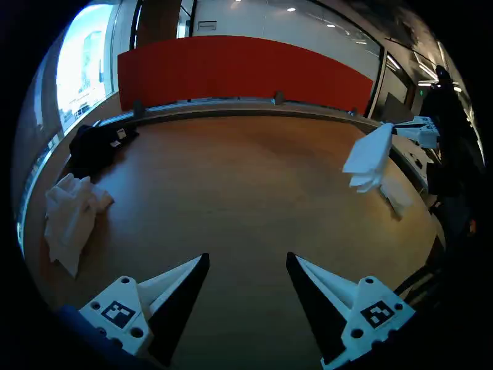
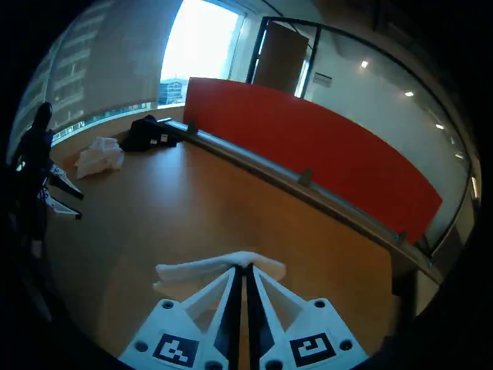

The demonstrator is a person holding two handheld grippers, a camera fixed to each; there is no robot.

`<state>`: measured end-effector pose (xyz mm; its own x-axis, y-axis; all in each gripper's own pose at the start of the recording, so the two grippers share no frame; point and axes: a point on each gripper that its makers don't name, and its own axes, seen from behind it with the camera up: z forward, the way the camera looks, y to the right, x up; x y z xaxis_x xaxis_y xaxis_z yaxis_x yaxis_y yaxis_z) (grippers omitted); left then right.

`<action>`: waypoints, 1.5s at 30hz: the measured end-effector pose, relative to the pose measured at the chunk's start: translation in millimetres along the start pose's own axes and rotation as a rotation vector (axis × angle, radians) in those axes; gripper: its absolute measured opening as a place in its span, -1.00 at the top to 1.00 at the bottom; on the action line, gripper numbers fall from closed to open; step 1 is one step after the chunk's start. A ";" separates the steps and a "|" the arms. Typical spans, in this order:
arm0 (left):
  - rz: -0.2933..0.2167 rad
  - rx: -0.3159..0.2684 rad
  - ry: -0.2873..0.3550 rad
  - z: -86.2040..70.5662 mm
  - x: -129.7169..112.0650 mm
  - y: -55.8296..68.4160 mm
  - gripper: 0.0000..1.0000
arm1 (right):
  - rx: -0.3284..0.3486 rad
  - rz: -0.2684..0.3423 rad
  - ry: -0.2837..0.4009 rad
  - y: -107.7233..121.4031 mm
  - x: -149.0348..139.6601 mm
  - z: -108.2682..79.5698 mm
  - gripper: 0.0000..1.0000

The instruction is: Fold towel

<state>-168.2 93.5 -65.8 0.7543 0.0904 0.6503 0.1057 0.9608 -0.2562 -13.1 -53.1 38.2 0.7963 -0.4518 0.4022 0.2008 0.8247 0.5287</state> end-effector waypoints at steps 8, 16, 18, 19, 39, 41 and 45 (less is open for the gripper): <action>0.005 0.014 -0.010 3.5 2.0 8.8 -0.85 | -0.072 0.047 -0.025 70.0 -32.4 -23.2 0.91; -0.002 0.020 -0.020 7.8 3.7 20.8 -0.85 | -0.112 0.062 -0.059 119.7 -63.2 -37.3 0.91; -0.002 0.021 -0.022 9.6 4.5 23.7 -0.85 | -0.118 0.066 -0.068 127.5 -71.0 -38.9 0.91; 0.001 0.020 -0.023 10.6 5.1 25.7 -0.85 | -0.123 0.070 -0.072 130.8 -75.6 -40.2 0.91; 0.035 0.007 -0.032 18.0 7.5 47.5 -0.85 | -0.238 0.213 -0.227 152.4 -212.9 -104.6 0.91; 0.037 0.010 -0.034 17.5 5.7 46.6 -0.85 | -0.250 0.237 -0.258 150.9 -234.4 -108.3 0.91; 0.042 0.015 -0.040 16.1 1.8 45.0 -0.85 | -0.265 0.292 -0.303 147.3 -268.6 -110.6 0.91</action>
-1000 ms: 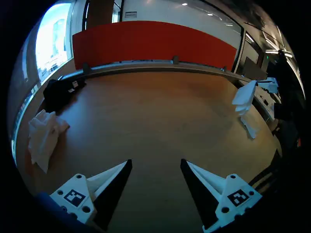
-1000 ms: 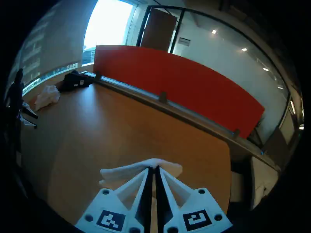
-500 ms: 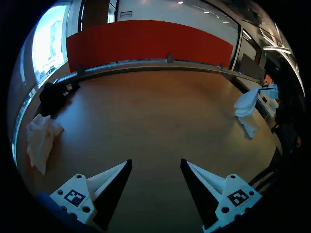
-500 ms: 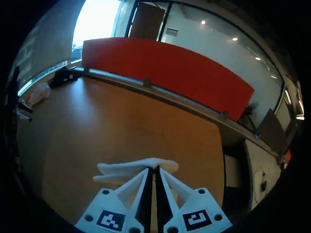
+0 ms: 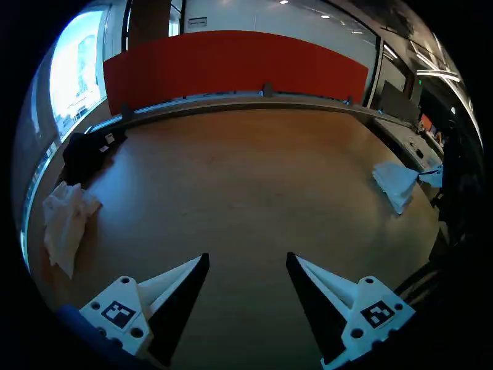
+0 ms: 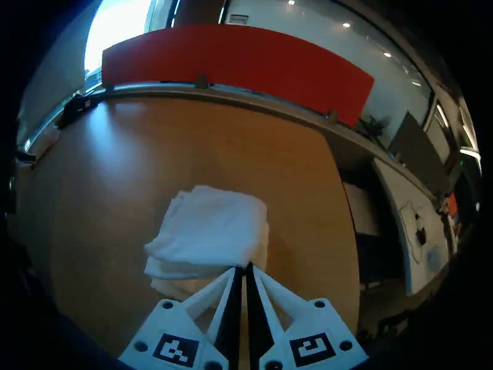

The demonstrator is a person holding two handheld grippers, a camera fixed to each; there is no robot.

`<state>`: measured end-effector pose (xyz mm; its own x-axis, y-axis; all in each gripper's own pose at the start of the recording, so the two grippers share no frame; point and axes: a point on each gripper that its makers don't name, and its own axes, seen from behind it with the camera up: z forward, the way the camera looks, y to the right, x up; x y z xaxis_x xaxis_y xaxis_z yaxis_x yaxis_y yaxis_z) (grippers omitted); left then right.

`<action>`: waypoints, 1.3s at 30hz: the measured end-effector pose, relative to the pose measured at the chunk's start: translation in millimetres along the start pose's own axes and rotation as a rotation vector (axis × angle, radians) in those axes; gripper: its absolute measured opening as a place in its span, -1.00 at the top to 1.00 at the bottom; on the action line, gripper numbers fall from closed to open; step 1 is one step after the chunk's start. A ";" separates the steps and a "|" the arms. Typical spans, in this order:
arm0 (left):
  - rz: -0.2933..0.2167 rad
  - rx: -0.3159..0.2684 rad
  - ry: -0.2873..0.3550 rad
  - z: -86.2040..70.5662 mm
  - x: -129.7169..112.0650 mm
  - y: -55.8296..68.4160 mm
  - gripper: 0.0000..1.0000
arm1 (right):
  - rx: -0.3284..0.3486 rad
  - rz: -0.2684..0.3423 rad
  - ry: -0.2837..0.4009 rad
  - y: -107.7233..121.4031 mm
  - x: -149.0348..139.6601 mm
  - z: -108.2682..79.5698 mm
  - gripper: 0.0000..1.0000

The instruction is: Fold towel

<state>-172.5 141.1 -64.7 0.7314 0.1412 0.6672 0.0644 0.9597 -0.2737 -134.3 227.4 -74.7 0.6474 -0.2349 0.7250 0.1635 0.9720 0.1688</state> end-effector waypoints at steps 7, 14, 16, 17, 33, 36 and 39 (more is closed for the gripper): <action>0.000 0.016 -0.004 -4.6 -7.4 -4.4 -0.85 | -0.017 0.057 -0.075 3.4 -41.2 15.1 0.91; -0.012 0.035 -0.005 -8.0 -15.2 -11.9 -0.85 | -0.031 0.067 -0.124 3.9 -63.5 25.2 0.90; -0.013 0.039 -0.005 -8.5 -16.7 -13.2 -0.85 | -0.038 0.065 -0.127 3.9 -65.2 25.6 0.86; -0.013 0.040 -0.005 -8.7 -17.2 -13.6 -0.85 | -0.041 0.065 -0.127 3.9 -65.3 25.2 0.83; -0.026 0.040 0.043 -17.2 -6.1 -25.4 -0.85 | -0.085 0.052 -0.038 -9.5 -38.5 -10.5 -0.77; -0.029 0.042 0.060 -18.7 -2.6 -29.7 -0.85 | -0.087 0.058 0.018 -20.9 -18.0 -17.2 -1.00; -0.035 0.046 0.083 -20.6 1.7 -34.5 -0.85 | -0.089 0.059 0.081 -33.9 6.8 -24.7 -1.00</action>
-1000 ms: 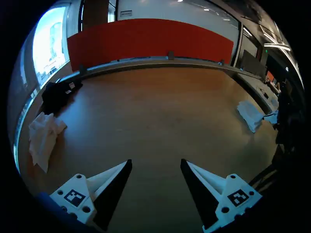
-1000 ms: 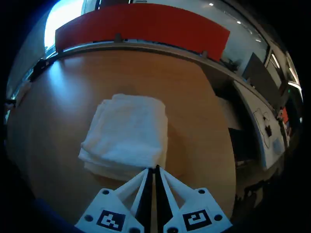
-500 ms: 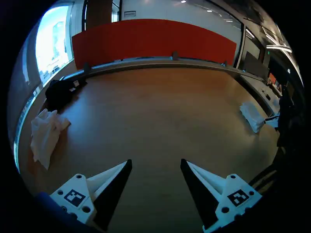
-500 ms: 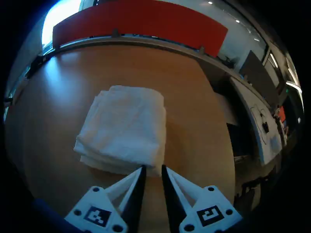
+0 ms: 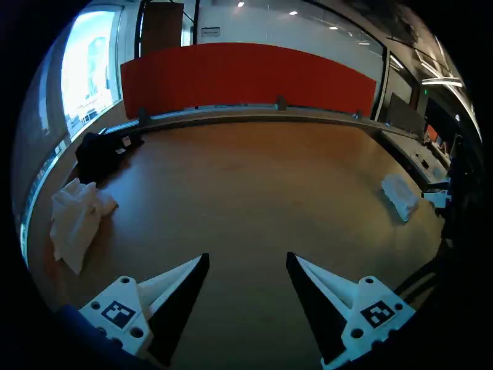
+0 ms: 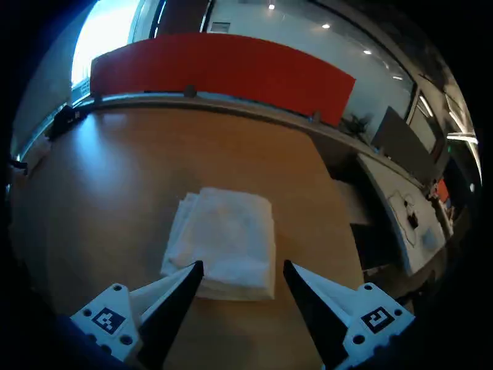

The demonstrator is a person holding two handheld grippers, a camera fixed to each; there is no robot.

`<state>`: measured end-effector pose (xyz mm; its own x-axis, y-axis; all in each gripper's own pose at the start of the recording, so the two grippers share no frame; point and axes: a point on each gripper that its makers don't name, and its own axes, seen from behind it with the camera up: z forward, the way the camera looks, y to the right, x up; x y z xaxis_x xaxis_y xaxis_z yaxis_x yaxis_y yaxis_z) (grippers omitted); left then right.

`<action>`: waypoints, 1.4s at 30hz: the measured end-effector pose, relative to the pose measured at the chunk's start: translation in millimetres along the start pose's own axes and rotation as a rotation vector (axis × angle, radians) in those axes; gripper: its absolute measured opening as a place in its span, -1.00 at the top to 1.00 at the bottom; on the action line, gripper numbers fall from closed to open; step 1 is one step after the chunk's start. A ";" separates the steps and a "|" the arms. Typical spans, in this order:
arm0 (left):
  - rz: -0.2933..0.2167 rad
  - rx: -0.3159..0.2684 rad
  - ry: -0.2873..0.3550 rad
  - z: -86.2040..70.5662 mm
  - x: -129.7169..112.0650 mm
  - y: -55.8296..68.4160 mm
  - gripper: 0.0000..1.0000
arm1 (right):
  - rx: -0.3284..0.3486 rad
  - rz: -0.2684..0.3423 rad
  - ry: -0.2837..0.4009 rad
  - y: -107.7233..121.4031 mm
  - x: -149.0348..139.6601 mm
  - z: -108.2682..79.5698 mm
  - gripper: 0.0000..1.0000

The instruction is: Fold towel

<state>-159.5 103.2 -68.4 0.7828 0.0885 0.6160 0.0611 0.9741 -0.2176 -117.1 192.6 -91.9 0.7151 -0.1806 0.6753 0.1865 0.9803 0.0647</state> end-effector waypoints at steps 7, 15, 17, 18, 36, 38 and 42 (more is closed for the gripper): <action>-0.012 0.012 0.069 -4.0 18.6 -13.1 -0.85 | 0.008 0.012 0.136 -34.9 56.9 -14.5 -1.00; -0.028 0.038 0.182 -10.3 51.2 -33.3 -0.85 | 0.038 0.048 0.296 -77.2 118.4 -28.8 -1.00; -0.028 0.050 0.221 -12.4 62.8 -39.8 -0.85 | 0.052 0.067 0.344 -89.3 134.7 -32.8 -1.00; -0.028 0.056 0.240 -13.4 68.2 -42.7 -0.85 | 0.058 0.077 0.366 -94.9 142.3 -34.6 -1.00; -0.032 0.157 0.519 -22.5 127.1 -86.5 -0.85 | 0.022 0.239 0.676 -132.3 210.4 -37.3 -1.00; -0.032 0.158 0.535 -17.1 122.6 -88.6 -0.85 | 0.018 0.237 0.684 -136.4 205.5 -33.1 -1.00; -0.025 0.165 0.560 -2.9 109.6 -94.1 -0.85 | 0.008 0.221 0.695 -144.8 194.8 -23.3 -1.00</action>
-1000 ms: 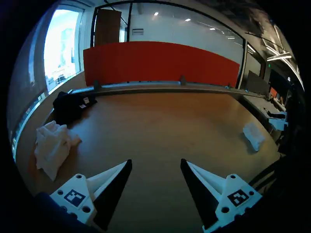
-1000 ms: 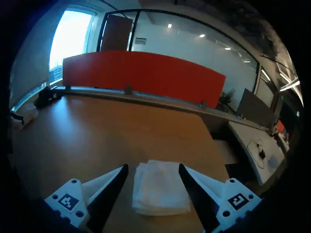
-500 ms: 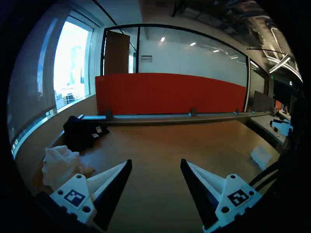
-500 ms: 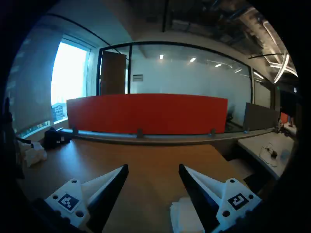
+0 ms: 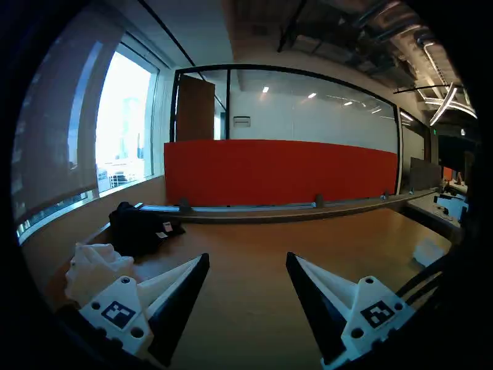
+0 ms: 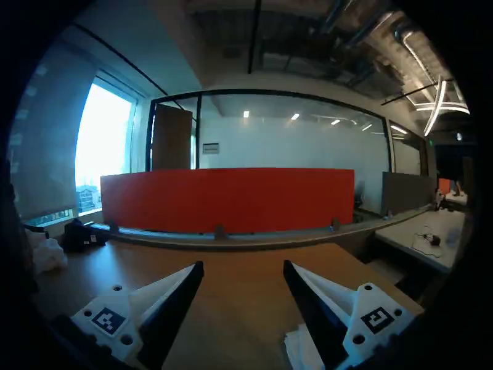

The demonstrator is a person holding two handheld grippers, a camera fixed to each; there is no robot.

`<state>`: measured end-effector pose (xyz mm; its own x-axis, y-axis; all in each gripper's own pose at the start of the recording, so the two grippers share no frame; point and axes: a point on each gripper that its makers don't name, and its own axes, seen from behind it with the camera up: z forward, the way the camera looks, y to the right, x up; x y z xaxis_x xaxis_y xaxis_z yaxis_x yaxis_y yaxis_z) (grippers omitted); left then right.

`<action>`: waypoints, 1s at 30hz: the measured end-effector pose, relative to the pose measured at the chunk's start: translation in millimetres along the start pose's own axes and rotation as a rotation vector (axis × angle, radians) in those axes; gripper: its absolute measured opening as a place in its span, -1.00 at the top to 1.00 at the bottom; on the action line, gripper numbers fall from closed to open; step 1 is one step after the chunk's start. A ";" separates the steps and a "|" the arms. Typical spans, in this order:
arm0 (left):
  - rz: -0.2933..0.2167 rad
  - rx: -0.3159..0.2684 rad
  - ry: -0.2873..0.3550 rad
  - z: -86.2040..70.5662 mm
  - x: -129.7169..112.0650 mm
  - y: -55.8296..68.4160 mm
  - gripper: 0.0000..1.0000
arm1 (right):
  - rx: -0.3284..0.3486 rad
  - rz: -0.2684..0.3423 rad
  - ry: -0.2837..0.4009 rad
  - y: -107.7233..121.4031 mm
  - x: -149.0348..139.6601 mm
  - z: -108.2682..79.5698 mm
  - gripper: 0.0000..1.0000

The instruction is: Fold towel

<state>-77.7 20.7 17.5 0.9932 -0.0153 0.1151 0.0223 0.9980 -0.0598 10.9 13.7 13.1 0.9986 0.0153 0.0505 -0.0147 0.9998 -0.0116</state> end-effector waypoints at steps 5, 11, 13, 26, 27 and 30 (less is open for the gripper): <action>0.007 0.003 0.021 7.2 -28.4 -3.8 -0.84 | -0.011 -0.020 0.012 -5.5 -16.8 0.5 -1.00; 0.013 0.024 0.047 11.4 -53.9 -13.1 -0.84 | 0.002 -0.039 0.009 -19.8 -33.9 1.1 -1.00; 0.011 0.033 0.054 12.3 -59.5 -16.7 -0.85 | 0.011 -0.047 0.001 -26.1 -38.2 0.7 -1.00; 0.003 0.089 0.100 20.0 -69.2 -34.4 -0.85 | 0.052 -0.101 -0.024 -51.3 -30.4 5.1 -1.00; 0.002 0.091 0.103 20.2 -69.1 -34.6 -0.85 | 0.053 -0.101 -0.023 -52.5 -29.0 6.0 -1.00; 0.012 0.088 0.113 20.1 -70.5 -34.3 -0.84 | 0.065 -0.099 -0.023 -57.1 -27.3 7.9 -1.00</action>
<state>-150.8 -11.2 31.3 1.0000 -0.0052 0.0024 0.0052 0.9996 0.0268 -15.9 -43.8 20.3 0.9939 -0.0846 0.0712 0.0804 0.9950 0.0591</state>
